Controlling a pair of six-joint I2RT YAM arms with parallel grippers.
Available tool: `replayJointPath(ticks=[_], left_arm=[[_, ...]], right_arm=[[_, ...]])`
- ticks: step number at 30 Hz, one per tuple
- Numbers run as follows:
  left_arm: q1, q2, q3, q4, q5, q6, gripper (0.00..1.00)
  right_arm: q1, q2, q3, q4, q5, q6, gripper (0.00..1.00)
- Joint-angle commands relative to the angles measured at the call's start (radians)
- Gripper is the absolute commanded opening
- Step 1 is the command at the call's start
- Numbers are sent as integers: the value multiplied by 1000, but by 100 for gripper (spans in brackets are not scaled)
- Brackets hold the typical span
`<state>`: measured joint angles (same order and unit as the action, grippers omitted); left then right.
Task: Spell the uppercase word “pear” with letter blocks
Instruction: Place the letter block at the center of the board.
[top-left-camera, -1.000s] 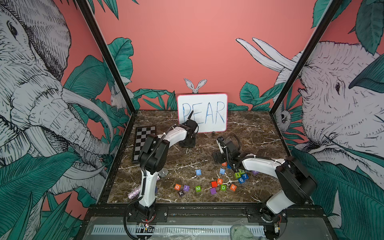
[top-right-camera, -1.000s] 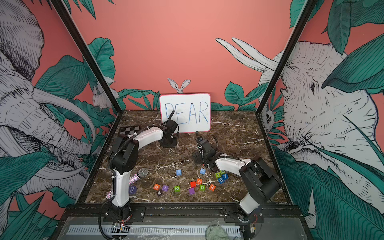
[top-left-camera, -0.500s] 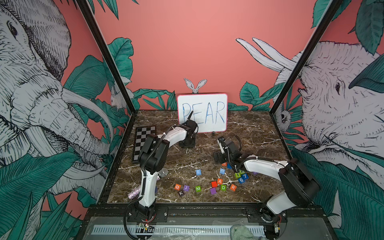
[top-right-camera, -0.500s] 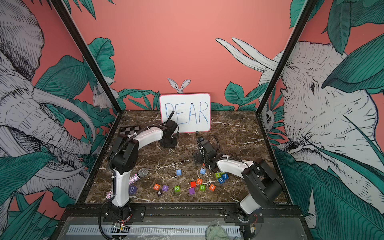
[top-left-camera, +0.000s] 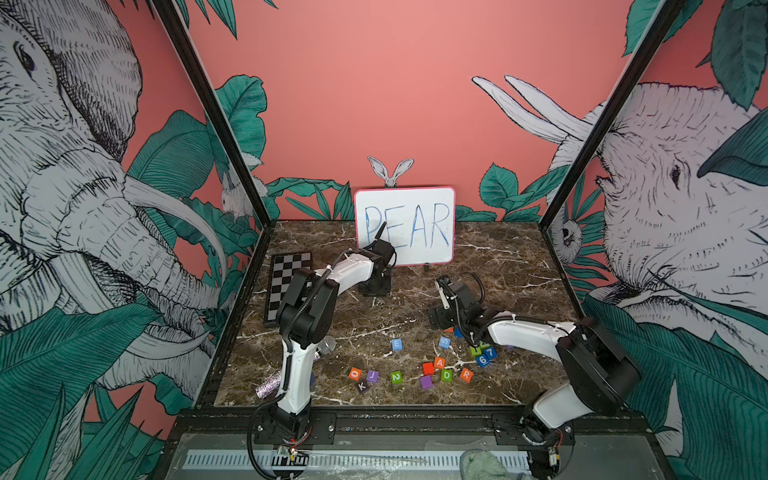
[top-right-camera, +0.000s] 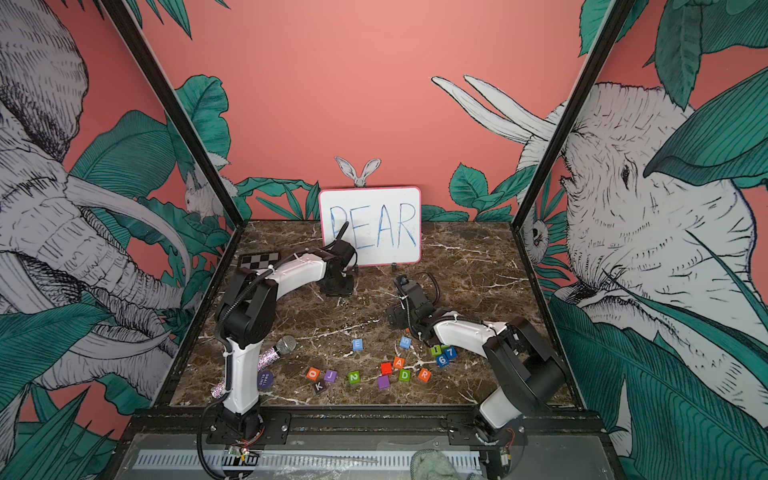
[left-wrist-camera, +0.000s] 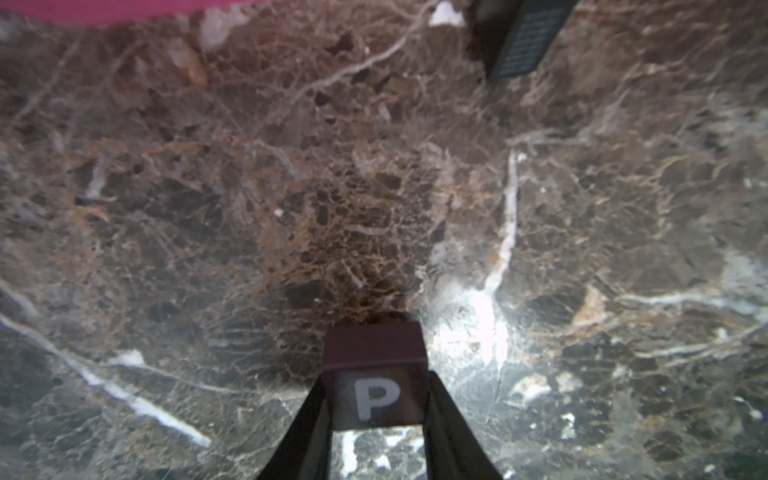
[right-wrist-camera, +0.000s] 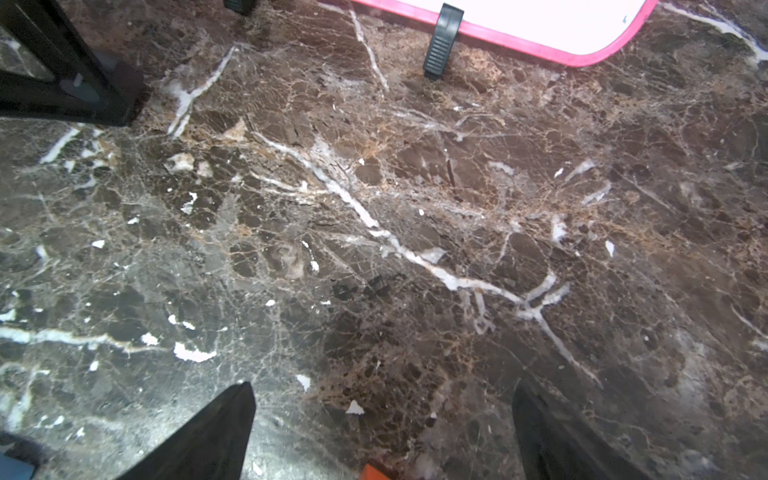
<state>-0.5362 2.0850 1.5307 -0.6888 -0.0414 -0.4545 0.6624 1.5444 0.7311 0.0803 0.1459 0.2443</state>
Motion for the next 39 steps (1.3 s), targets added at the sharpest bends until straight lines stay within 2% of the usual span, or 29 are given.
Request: replayJointPath(ticks=[1, 22, 39], left_arm=[[-14, -2, 17, -28, 2, -13, 35], [-50, 29, 22, -29, -4, -27, 37], [-50, 29, 31, -46, -19, -33, 45]], right_arm=[[5, -32, -18, 26, 17, 11, 99], [5, -50, -62, 59, 21, 19, 99], [5, -31, -44, 57, 12, 9, 99]])
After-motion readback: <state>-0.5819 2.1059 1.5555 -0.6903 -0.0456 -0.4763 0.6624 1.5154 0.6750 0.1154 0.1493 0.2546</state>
